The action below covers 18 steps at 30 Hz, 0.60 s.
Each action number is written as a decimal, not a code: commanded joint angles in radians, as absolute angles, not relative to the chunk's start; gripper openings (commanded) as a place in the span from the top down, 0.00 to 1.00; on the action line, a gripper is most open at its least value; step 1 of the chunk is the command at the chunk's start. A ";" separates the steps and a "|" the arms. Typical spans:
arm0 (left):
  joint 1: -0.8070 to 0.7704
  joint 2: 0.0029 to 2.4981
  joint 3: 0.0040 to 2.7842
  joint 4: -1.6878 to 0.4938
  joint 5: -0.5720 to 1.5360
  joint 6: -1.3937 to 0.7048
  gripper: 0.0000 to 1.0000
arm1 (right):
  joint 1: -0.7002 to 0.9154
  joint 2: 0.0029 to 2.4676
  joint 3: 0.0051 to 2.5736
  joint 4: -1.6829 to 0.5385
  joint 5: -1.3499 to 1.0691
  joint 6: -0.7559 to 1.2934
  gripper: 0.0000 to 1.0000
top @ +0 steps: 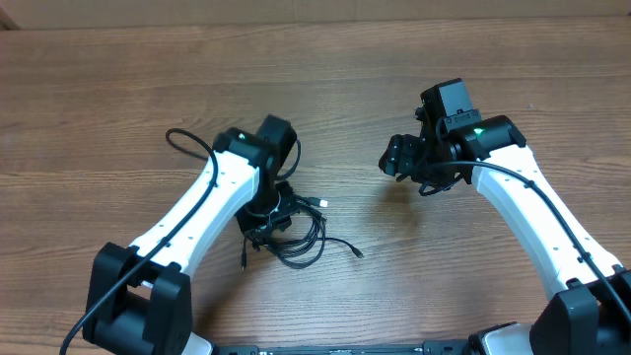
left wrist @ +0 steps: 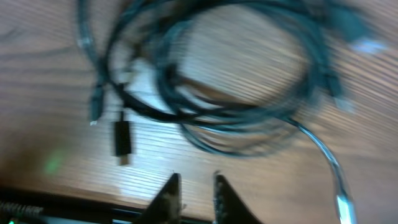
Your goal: Untangle cables
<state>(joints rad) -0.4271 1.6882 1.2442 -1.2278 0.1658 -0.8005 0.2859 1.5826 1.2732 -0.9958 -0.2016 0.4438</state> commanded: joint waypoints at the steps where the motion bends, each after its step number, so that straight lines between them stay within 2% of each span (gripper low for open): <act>1: -0.450 1.674 1.135 -1.216 0.052 -1.041 0.60 | 0.286 1.581 1.275 -0.993 -0.191 0.440 0.25; 2: -0.450 1.674 1.110 -1.201 0.050 -1.040 0.50 | 0.286 1.581 1.275 -0.992 -0.191 0.440 0.25; 3: -0.450 1.674 1.073 -1.173 0.041 -1.039 0.20 | 0.286 1.581 1.275 -0.989 -0.191 0.440 0.25; 5: -0.450 1.674 1.028 -1.109 0.026 -1.019 0.20 | 0.286 1.581 1.275 -0.985 -0.191 0.440 0.24; 15: -0.449 1.674 0.922 -0.902 -0.137 -1.016 0.50 | 0.286 1.581 1.275 -0.965 -0.191 0.440 0.24; 18: -0.441 1.674 0.919 -0.791 -0.221 -0.914 0.73 | 0.286 1.581 1.275 -0.971 -0.168 0.440 0.25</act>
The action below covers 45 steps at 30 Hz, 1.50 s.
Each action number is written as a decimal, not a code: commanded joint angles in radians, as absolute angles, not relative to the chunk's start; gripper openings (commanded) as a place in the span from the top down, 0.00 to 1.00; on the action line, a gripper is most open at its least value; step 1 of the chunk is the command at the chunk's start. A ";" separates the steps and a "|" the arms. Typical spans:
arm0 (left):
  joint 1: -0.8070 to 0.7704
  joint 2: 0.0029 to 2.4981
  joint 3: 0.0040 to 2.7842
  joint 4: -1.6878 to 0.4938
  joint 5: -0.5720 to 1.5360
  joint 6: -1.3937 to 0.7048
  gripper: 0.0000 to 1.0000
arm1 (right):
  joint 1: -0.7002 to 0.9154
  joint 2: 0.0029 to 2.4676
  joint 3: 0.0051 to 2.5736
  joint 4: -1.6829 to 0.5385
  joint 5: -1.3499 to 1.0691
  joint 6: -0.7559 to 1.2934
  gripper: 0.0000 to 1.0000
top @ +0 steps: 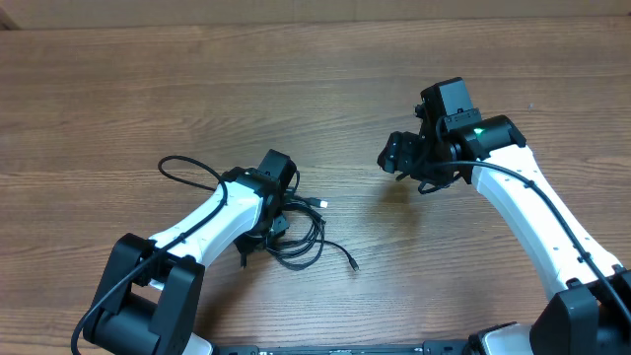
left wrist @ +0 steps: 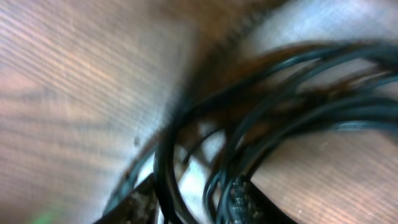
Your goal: Untangle cables
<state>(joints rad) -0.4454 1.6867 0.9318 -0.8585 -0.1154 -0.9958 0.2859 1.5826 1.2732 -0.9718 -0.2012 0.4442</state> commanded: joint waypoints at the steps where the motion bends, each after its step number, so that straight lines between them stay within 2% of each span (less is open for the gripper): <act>1: -0.429 1.674 0.919 -0.744 -0.216 -0.846 0.82 | 0.286 1.581 1.275 -0.967 -0.156 0.440 0.25; 2: -0.414 1.673 0.925 -0.708 -0.200 -0.789 0.96 | 0.286 1.581 1.275 -0.962 -0.154 0.440 0.25; 4: -0.377 1.673 0.960 -0.694 -0.149 -0.734 0.96 | 0.286 1.581 1.275 -0.956 -0.162 0.439 0.26; 5: -0.337 1.673 1.034 -0.694 -0.050 -0.621 0.96 | 0.286 1.577 1.279 -0.951 -0.196 0.393 0.32; 7: -0.302 1.673 1.166 -0.711 0.136 -0.411 0.96 | 0.286 1.557 1.307 -0.952 -0.304 0.271 0.33; 10: -0.286 1.673 1.349 -0.760 0.419 -0.238 0.96 | 0.286 1.518 1.331 -0.928 -0.509 0.212 0.32; 14: -0.286 1.673 1.441 -0.774 0.645 -0.207 0.96 | 0.288 1.517 1.330 -0.868 -0.697 0.236 0.32; 16: -0.286 1.678 1.441 -0.808 0.648 -0.218 0.96 | 0.302 1.536 1.329 -0.853 -0.589 0.404 0.35; 19: -0.287 1.681 1.434 -0.839 0.636 -0.332 0.96 | 0.345 1.580 1.329 -0.818 -0.563 0.484 0.37; 21: -0.287 1.685 1.423 -0.859 0.542 -0.451 0.96 | 0.379 1.589 1.329 -0.768 -0.561 0.529 0.37; 25: -0.287 1.700 1.422 -0.860 0.563 -0.476 0.96 | 0.434 1.630 1.329 -0.727 -0.469 0.670 0.41; 33: -0.289 1.700 1.422 -0.865 0.600 -0.511 0.96 | 0.440 1.725 1.329 -0.557 -0.542 0.711 0.42; 45: -0.289 1.700 1.422 -0.865 0.603 -0.521 0.96 | 0.474 1.798 1.329 -0.551 -0.528 0.742 0.44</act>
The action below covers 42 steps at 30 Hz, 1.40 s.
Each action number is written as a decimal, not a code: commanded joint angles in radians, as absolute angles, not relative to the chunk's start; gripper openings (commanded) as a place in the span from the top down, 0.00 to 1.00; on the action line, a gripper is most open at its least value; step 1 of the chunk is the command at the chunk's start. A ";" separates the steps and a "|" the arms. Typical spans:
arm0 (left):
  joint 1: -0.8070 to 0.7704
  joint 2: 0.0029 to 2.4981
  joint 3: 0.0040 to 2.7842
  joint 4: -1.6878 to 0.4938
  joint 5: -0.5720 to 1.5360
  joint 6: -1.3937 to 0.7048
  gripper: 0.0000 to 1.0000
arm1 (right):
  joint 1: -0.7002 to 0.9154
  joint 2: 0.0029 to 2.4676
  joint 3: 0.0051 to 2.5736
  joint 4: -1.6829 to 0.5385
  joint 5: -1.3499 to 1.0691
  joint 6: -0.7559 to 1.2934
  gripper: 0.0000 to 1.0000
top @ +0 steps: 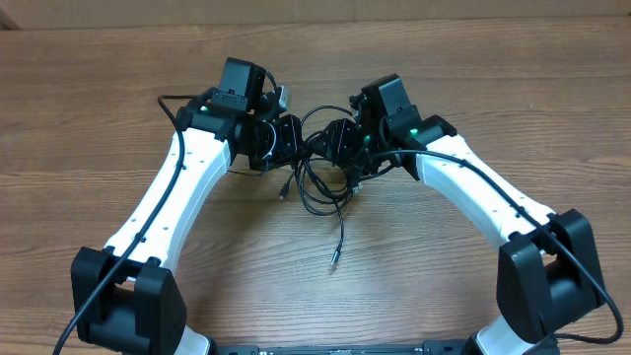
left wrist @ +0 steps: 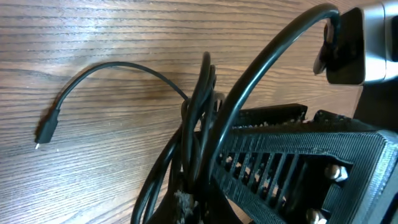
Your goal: Untangle cables
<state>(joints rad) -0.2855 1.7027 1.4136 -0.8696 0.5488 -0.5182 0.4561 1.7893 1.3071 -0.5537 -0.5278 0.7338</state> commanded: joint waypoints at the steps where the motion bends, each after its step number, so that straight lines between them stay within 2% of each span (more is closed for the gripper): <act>1: -0.289 1.700 1.422 -0.868 0.603 -0.521 0.96 | 0.479 1.798 1.329 -0.550 -0.527 0.745 0.43; 21: -0.286 1.700 1.422 -0.890 0.575 -0.493 0.93 | 0.489 1.865 1.280 -0.487 -0.481 0.786 0.46; 25: -0.229 1.700 1.422 -0.894 0.608 -0.493 0.96 | 0.489 1.890 1.264 -0.478 -0.442 0.789 0.47; 29: -0.194 1.700 1.422 -0.939 0.616 -0.401 0.94 | 0.489 1.956 1.264 -0.456 -0.434 0.788 0.50; 36: -0.191 1.700 1.412 -1.107 0.316 -0.363 0.93 | 0.489 1.981 1.264 -0.461 -0.401 0.754 0.52; 42: -0.191 1.701 1.205 -0.932 0.307 -0.428 0.89 | 0.489 1.981 1.264 -0.461 -0.440 0.751 0.52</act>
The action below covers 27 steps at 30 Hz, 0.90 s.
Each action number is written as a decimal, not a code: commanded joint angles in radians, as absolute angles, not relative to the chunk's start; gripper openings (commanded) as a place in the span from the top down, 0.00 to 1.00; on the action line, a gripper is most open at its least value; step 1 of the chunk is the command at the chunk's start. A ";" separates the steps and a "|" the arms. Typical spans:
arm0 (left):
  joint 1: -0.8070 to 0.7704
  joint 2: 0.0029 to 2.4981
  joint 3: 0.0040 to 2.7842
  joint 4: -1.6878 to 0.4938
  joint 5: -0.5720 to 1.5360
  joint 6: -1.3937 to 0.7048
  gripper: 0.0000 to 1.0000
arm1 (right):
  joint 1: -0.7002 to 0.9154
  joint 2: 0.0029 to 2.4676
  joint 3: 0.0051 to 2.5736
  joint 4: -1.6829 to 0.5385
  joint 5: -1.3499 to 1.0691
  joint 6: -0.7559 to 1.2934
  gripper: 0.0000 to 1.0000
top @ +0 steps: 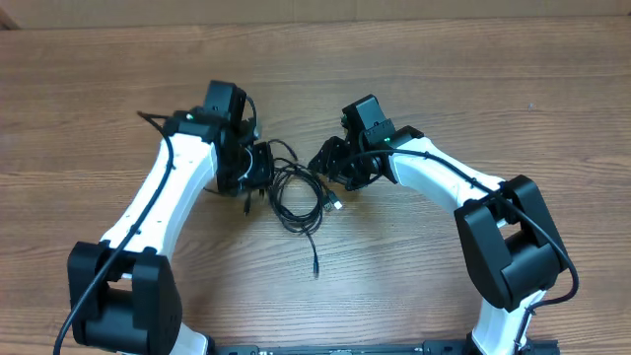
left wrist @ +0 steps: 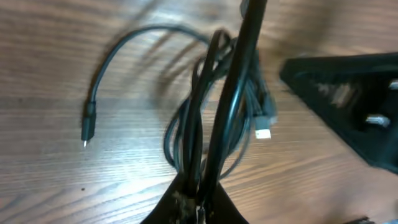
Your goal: Untangle cables
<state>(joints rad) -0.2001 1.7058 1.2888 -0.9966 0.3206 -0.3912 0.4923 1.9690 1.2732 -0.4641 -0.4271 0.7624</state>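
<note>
A tangle of black cables (top: 296,197) lies on the wooden table between my two arms, with one free end (top: 315,266) trailing toward the front. My left gripper (top: 262,168) is shut on several strands at the bundle's left side; in the left wrist view its fingertips (left wrist: 194,200) pinch the cables (left wrist: 208,118), which run up and away. A small plug (left wrist: 87,127) and a silver USB connector (left wrist: 264,132) lie loose. My right gripper (top: 323,161) sits at the bundle's upper right edge, and its jaws are too dark to read.
Another black cable end (top: 148,118) sticks out behind my left arm at the upper left. The wooden table (top: 473,59) stretches on all sides of the bundle.
Both grippers and the cable bundle sit lower and a little left on the table. The bundle now lies flatter on the wood, and its long free end has shifted left.
My left gripper hovered, nearly shut, over the coil at front left while the right gripper waited far right. Then the left was down in the coil. Later it held the bundle farther back at centre, the right gripper meeting it. Now both are nearer the front.
</note>
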 commanded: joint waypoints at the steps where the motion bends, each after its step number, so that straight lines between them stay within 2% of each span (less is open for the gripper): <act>1: -0.191 1.702 1.180 -0.903 0.306 -0.431 0.87 | 0.489 1.981 1.264 -0.461 -0.452 0.751 0.52; 3: -0.191 1.702 1.125 -0.832 0.304 -0.435 0.82 | 0.489 1.981 1.264 -0.460 -0.477 0.751 0.52; 7: -0.191 1.722 1.064 -0.773 0.244 -0.443 0.56 | 0.489 1.981 1.264 -0.415 -0.598 0.683 0.51; 12: -0.192 1.779 1.063 -0.721 0.225 -0.485 0.55 | 0.522 1.988 1.264 -0.413 -0.589 0.712 0.51; 13: -0.192 1.802 1.063 -0.713 0.226 -0.503 0.55 | 0.537 2.001 1.264 -0.407 -0.566 0.760 0.55; 15: -0.193 1.854 1.063 -0.704 0.226 -0.518 0.58 | 0.566 2.022 1.264 -0.369 -0.543 0.786 0.57; 17: -0.193 1.900 1.063 -0.702 0.229 -0.522 0.66 | 0.596 2.023 1.264 -0.337 -0.498 0.789 0.58; 21: -0.193 1.908 1.063 -0.701 0.228 -0.521 0.71 | 0.641 2.023 1.264 -0.330 -0.377 0.821 0.59; 22: -0.193 1.908 1.063 -0.701 0.225 -0.521 0.76 | 0.648 2.023 1.264 -0.328 -0.339 0.842 0.59; 24: -0.193 1.903 1.064 -0.704 0.233 -0.517 0.96 | 0.650 2.023 1.264 -0.328 -0.322 0.841 0.59; 27: -0.193 1.806 1.097 -0.709 0.382 -0.425 0.96 | 0.645 2.023 1.264 -0.333 -0.353 0.786 0.58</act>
